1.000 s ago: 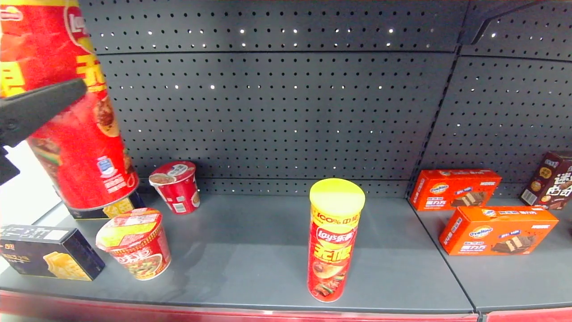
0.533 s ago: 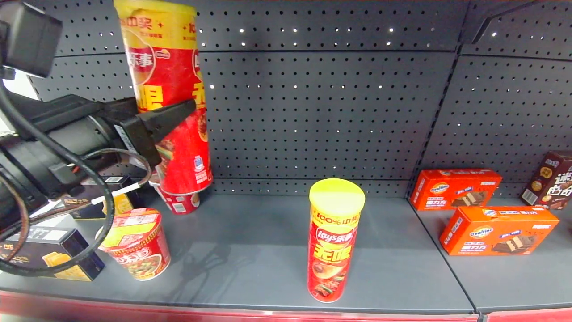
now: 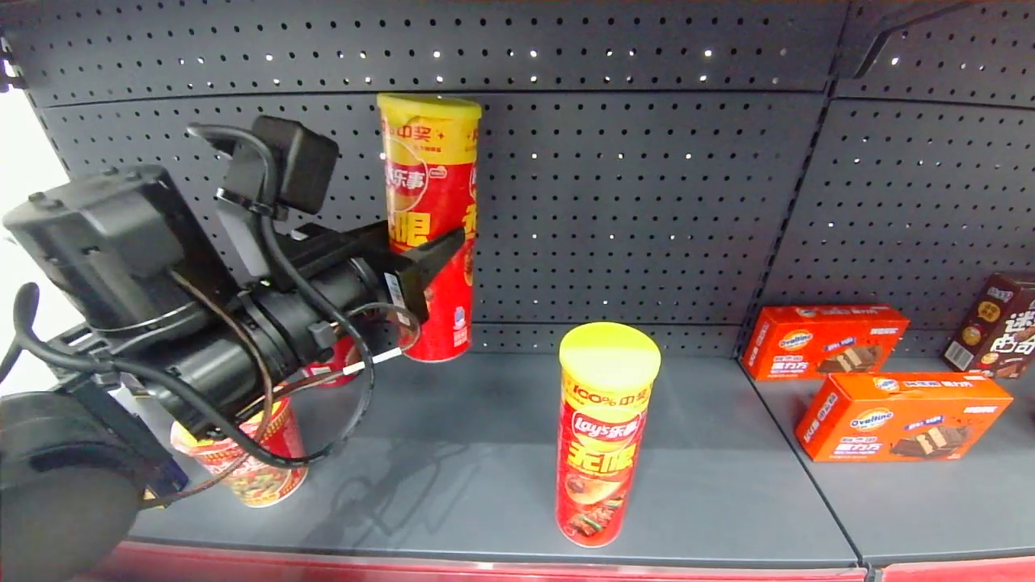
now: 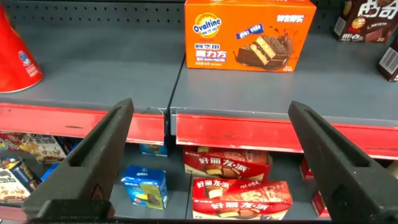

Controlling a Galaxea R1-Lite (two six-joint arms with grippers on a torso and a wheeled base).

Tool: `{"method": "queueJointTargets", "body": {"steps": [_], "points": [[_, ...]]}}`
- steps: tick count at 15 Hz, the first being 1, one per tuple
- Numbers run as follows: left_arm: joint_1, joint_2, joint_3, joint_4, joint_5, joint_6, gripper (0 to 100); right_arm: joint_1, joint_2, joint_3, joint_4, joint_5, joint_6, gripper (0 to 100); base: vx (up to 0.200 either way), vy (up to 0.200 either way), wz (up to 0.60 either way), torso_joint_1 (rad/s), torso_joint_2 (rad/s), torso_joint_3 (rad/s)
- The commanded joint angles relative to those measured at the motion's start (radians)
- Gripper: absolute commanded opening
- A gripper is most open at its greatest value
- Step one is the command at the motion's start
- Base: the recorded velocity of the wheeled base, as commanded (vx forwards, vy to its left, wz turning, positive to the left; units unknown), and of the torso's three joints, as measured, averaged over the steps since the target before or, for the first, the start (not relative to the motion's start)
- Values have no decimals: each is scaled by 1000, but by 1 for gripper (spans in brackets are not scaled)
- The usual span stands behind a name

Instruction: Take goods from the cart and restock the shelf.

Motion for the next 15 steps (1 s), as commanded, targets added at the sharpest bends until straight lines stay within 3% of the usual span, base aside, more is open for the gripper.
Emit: {"method": "queueJointTargets", "body": {"steps": [1,3,6,8,12,13,15], "points": [[0,103,39,-61,5,-1,0,0,-5,0,0,1,-1,100,0,0,0,0,0,0],[0,127,53,-75,8,-10,0,0,-5,-1,0,1,2,100,0,0,0,0,0,0],[-5,180,47,-161,43,-53,0,-1,-5,-1,-1,1,2,100,0,0,0,0,0,0],[-9,218,54,-247,77,-53,0,0,-5,-1,-1,1,2,100,0,0,0,0,0,0],[-51,247,42,-271,119,-53,0,0,-5,-1,-1,1,2,100,0,0,0,0,0,0],[-59,273,42,-306,123,-50,0,0,-5,-1,-1,1,2,100,0,0,0,0,0,0],[-54,384,30,-503,134,-42,0,0,-5,-1,-1,1,2,100,0,0,0,0,0,0]]}}
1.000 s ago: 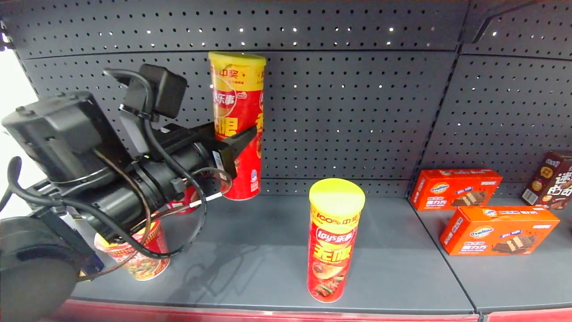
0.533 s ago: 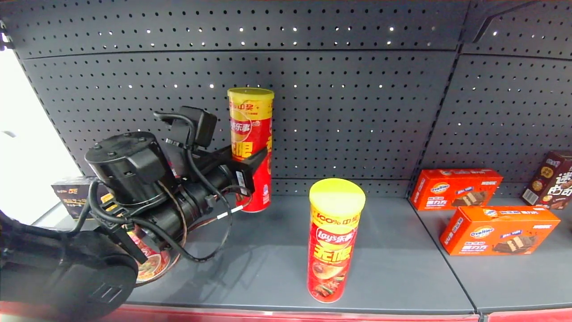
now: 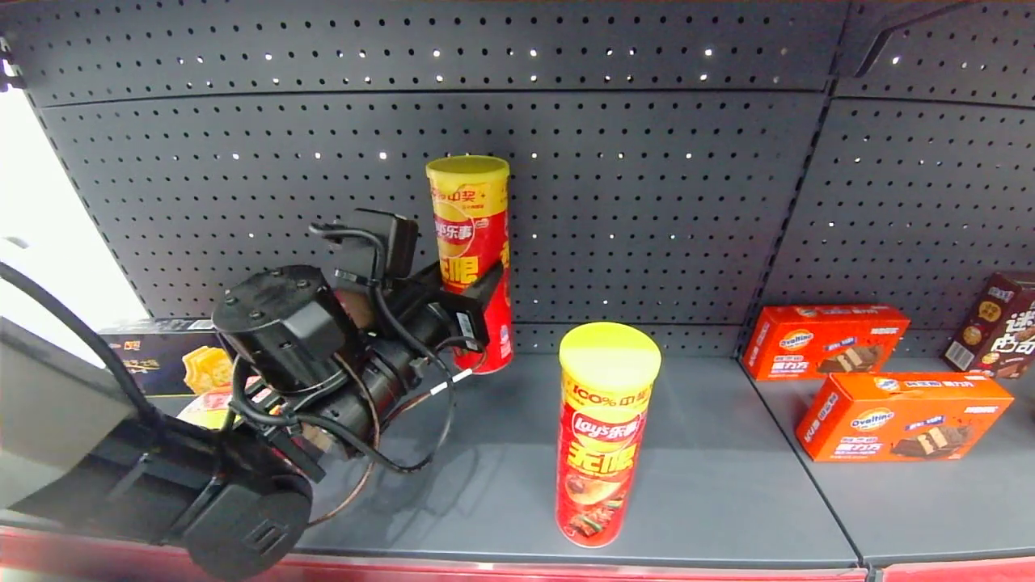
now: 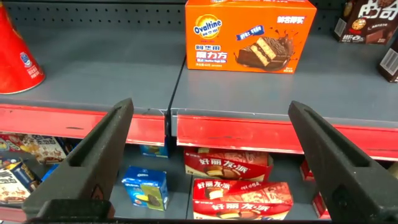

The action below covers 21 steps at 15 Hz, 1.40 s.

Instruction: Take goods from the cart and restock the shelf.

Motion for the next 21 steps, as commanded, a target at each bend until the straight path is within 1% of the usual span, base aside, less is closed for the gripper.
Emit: {"method": "queueJointTargets", "body": {"steps": [1,3,6,10,11,14,16,18,19,21], "points": [[-3,122,-10,-113,19,4,0,0,-1,1,0,0,0,100,0,0,0,0,0,0],[-12,127,-7,-116,27,3,0,0,-1,0,1,0,0,100,0,0,0,0,0,0],[-8,119,-5,-88,25,1,0,0,-1,0,1,0,0,100,0,0,0,0,0,0],[-9,116,3,-88,21,-2,0,0,-1,0,0,0,0,100,0,0,0,0,0,0],[-11,124,1,-87,16,-7,0,0,-1,0,0,0,0,100,0,0,0,0,0,0],[-15,125,20,-77,-19,-40,0,0,-1,0,1,2,0,100,0,0,0,0,0,0],[-29,128,26,-71,-26,-43,0,0,-1,0,0,2,0,100,0,0,0,0,0,0],[-42,162,24,-83,-52,-40,0,0,-1,0,0,0,0,100,0,0,0,0,0,0],[-54,176,21,-85,-52,-43,0,-2,-1,1,1,2,0,100,0,0,0,0,0,0],[-58,196,12,-85,-53,-45,0,0,-1,0,0,0,0,100,0,0,0,0,0,0]]}}
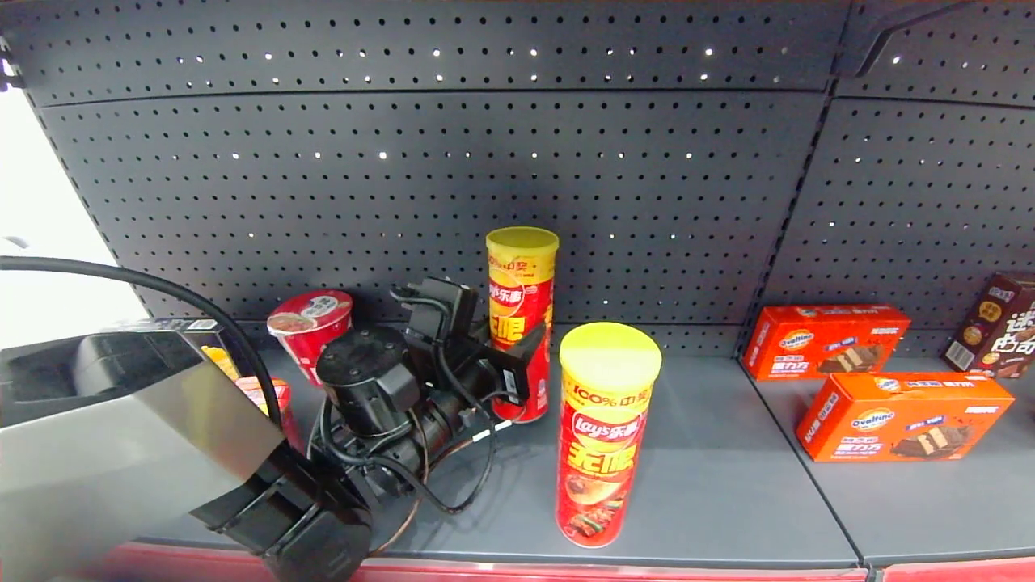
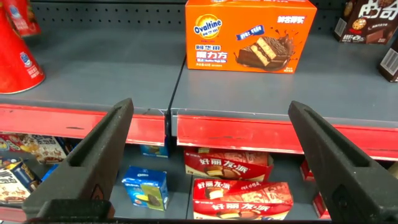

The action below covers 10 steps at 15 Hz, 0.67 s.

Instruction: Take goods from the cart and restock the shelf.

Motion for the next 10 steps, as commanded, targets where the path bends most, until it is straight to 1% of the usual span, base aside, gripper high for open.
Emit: {"method": "queueJointTargets", "body": {"steps": [1,4,6,8,10], "points": [[-9,28,-10,-1,0,-1,0,0,0,0,0,0,0,100,0,0,0,0,0,0],[-29,56,-22,-3,12,-3,0,-2,0,0,0,0,0,100,0,0,0,0,0,0],[-32,64,-33,-1,29,-3,0,0,0,0,0,2,0,100,0,0,0,0,0,0],[-32,73,-45,-3,29,-3,0,0,0,0,1,2,0,100,0,0,0,0,0,0],[-29,94,-87,-4,29,-3,0,0,0,0,1,2,0,100,0,0,0,0,0,0]]}}
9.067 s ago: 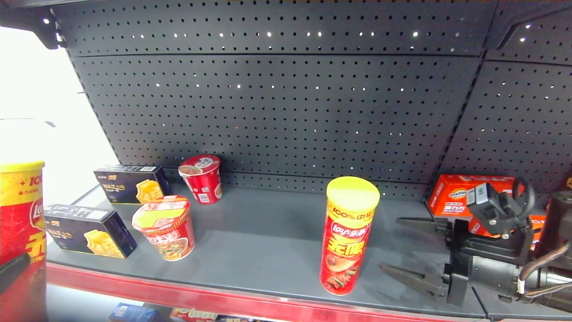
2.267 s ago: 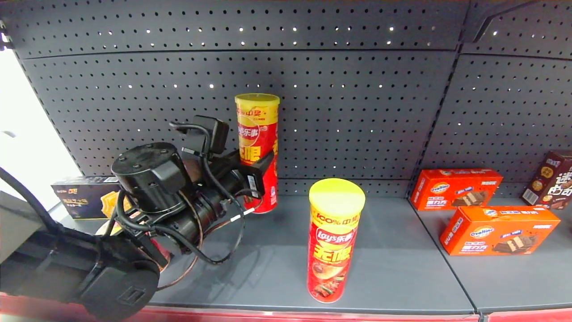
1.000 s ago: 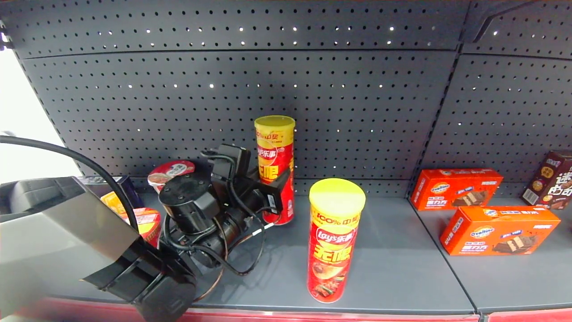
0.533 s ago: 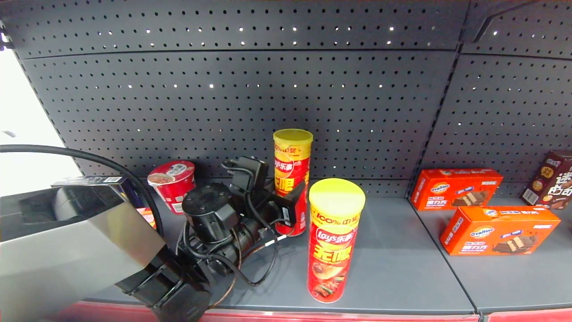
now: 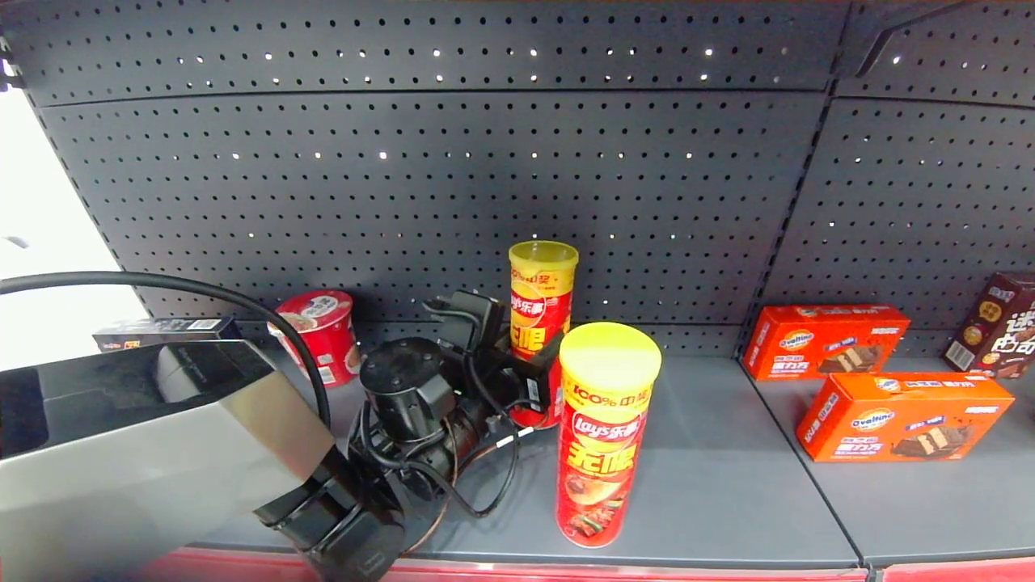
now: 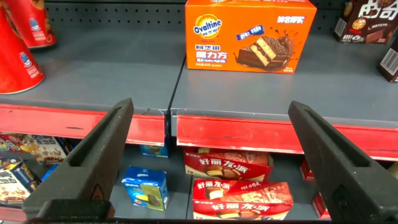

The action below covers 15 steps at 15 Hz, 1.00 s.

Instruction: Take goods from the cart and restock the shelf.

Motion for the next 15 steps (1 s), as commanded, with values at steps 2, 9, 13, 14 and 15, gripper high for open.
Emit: {"method": "queueJointTargets", "body": {"steps": [2,9,13,14,15], "points": [[8,33,-57,-1,-1,3,0,0,0,0,0,-1,0,100,0,0,0,0,0,0],[31,86,-120,-16,-6,9,0,0,0,0,0,-1,0,100,0,0,0,0,0,0],[57,99,-127,-16,-7,12,0,-2,0,0,1,-1,0,100,0,0,0,0,0,0],[59,100,-134,-14,-7,11,0,0,0,0,0,1,0,100,0,0,0,0,0,0],[59,103,-138,-14,-7,11,0,0,0,1,1,-1,0,100,0,0,0,0,0,0]]}}
